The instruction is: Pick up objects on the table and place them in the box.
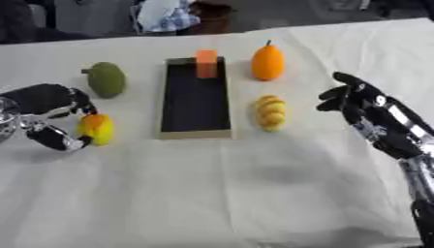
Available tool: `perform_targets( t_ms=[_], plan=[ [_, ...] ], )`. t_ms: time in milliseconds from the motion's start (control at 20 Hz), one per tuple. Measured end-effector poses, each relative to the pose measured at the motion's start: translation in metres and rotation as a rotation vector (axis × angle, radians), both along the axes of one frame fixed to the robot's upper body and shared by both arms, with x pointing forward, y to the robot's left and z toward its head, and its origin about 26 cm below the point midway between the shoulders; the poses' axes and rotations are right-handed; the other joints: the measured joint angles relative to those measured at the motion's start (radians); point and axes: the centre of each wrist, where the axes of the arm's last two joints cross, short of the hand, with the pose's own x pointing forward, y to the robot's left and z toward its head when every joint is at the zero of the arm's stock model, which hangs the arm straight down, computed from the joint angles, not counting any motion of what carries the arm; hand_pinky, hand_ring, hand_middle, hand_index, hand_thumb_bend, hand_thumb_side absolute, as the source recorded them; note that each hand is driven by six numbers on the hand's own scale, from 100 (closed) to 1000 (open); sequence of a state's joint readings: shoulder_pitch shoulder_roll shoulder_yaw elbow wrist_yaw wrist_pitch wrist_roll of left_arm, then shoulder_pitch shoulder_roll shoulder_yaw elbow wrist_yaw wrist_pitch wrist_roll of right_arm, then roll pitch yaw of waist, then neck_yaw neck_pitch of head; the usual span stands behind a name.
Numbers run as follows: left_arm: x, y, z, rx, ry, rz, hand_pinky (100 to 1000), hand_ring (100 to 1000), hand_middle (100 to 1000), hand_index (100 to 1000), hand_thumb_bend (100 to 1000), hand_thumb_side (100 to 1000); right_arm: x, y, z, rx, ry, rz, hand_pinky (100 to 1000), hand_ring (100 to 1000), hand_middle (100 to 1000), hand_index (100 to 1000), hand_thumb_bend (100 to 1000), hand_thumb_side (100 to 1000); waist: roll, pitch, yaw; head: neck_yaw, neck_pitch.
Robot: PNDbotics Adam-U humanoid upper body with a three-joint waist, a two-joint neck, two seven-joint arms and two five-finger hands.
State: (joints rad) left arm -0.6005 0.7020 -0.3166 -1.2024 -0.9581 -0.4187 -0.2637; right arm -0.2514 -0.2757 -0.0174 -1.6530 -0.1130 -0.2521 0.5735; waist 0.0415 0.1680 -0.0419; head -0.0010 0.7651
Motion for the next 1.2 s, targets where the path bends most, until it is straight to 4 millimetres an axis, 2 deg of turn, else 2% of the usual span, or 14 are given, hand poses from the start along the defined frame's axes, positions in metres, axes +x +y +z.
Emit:
perform_targets(
  t_ms=[100, 350, 500, 650, 800, 950, 1100, 1150, 1200],
  plan=[
    [0.0, 0.0, 0.001, -0.017, -0.03, -0.002, 541, 420, 416, 557, 220, 318, 0.0, 0.0, 0.0, 0.0, 0.0, 0.0, 827, 742, 747, 1000, 100, 531, 0.0, 0.0, 0.0, 0.0, 0.0],
    [0.001, -0.009, 0.019, -0.124, -0.145, -0.045, 552, 425, 416, 557, 154, 278, 0.0, 0.0, 0.0, 0.001, 0.0, 0.0, 827, 742, 746, 1000, 100, 532, 0.0, 0.0, 0.0, -0.002, 0.0],
    [0.006, -0.021, 0.038, -0.188, -0.21, -0.096, 566, 437, 422, 563, 138, 270, 0.0, 0.001, -0.001, 0.005, 0.003, 0.002, 827, 742, 746, 1000, 100, 531, 0.0, 0.0, 0.0, -0.005, 0.0],
    [0.013, -0.042, 0.051, -0.232, -0.23, -0.16, 579, 449, 433, 575, 135, 272, 0.0, 0.002, -0.001, 0.008, 0.004, 0.004, 827, 742, 746, 1000, 100, 537, 0.0, 0.0, -0.003, -0.008, 0.0],
    [0.019, -0.066, 0.054, -0.238, -0.209, -0.234, 589, 463, 447, 588, 146, 282, 0.0, 0.002, -0.001, 0.01, 0.004, 0.004, 827, 741, 744, 1000, 100, 526, 0.0, -0.002, -0.012, -0.008, 0.0],
    [0.022, -0.085, 0.049, -0.224, -0.169, -0.287, 601, 480, 458, 599, 164, 291, 0.0, 0.002, -0.001, 0.012, 0.003, 0.003, 827, 741, 744, 1000, 100, 526, 0.0, -0.003, -0.015, -0.008, 0.0],
    [0.024, -0.094, 0.041, -0.204, -0.146, -0.305, 601, 480, 458, 599, 164, 291, 0.0, 0.002, -0.001, 0.014, 0.003, 0.003, 827, 741, 744, 1000, 100, 526, 0.0, -0.005, -0.015, -0.008, 0.0],
    [0.025, -0.094, 0.04, -0.2, -0.143, -0.307, 638, 543, 503, 644, 192, 316, 0.0, 0.003, -0.001, 0.015, 0.003, 0.002, 827, 740, 743, 1000, 100, 524, 0.0, -0.006, -0.016, -0.008, 0.0],
    [0.025, -0.095, 0.038, -0.191, -0.135, -0.31, 640, 545, 505, 646, 193, 317, 0.0, 0.003, -0.001, 0.017, 0.002, 0.002, 827, 740, 743, 1000, 100, 524, -0.001, -0.006, -0.021, -0.008, 0.0]
  ],
)
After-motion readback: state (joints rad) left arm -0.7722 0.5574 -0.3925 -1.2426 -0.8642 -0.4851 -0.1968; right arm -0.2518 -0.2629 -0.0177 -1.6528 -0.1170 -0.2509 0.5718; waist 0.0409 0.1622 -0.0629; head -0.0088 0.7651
